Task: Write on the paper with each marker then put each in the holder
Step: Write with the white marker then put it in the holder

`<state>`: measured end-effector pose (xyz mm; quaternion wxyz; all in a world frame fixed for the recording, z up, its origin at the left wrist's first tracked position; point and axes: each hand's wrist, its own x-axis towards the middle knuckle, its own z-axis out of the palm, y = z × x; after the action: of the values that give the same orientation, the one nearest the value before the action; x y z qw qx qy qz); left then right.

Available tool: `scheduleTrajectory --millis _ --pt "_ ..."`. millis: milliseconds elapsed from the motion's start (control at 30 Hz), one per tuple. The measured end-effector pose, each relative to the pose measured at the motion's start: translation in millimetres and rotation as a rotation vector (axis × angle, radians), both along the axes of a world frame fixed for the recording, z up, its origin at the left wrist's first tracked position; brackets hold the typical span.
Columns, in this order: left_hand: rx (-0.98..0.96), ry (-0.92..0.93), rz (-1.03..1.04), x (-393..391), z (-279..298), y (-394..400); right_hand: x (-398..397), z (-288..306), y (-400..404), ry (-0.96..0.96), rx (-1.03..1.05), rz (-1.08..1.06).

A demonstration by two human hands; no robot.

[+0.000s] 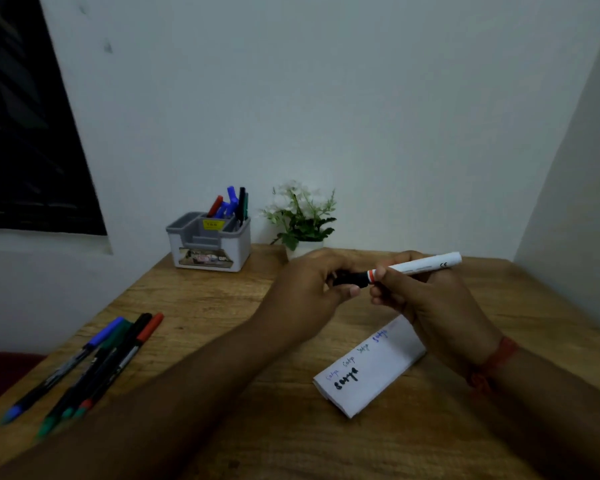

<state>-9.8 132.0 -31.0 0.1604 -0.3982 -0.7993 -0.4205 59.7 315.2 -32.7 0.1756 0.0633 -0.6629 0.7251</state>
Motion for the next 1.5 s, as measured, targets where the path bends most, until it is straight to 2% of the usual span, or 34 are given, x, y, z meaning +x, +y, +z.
scheduleTrajectory --millis 100,267,367,433,567,667,800,967,1300,1400,1500 --pt "-0.123 0.083 0.075 -13.0 10.7 -12.0 -18.6 13.0 -5.1 -0.024 0.045 0.038" --pt "-0.518 0.096 0.381 -42.3 17.0 -56.8 -59.6 35.2 -34.7 -0.120 0.255 -0.066" --pt "-0.640 0.039 0.481 -57.8 10.5 -97.0 -78.0 46.7 -64.0 -0.182 0.366 -0.009" --pt "-0.721 0.027 0.543 -65.4 6.3 -124.3 -92.4 53.4 -84.2 -0.187 0.515 0.011" --pt "-0.771 0.069 0.665 -71.4 -2.0 -164.8 -131.3 70.6 -125.7 -0.140 0.965 -0.054" --pt "-0.803 -0.012 0.668 -73.3 -8.8 -183.0 -166.1 86.8 -159.3 -0.015 1.206 -0.140" --pt "-0.779 -0.061 0.663 -76.4 -5.4 -195.7 -202.9 106.8 -197.2 0.094 1.422 -0.212" --pt "-0.801 -0.151 0.660 -78.4 -1.4 -203.9 -228.9 116.5 -233.3 0.096 1.696 -0.198" --pt "-0.889 -0.283 0.612 -85.4 -1.7 -219.8 -251.6 108.9 -278.1 0.003 1.831 -0.055" --pt "-0.929 -0.324 0.577 -85.6 1.3 -225.5 -247.0 108.2 -274.4 0.039 1.726 -0.045" --pt "-0.948 -0.335 0.488 -83.6 6.7 -230.2 -222.9 113.6 -260.7 0.159 1.610 -0.091"
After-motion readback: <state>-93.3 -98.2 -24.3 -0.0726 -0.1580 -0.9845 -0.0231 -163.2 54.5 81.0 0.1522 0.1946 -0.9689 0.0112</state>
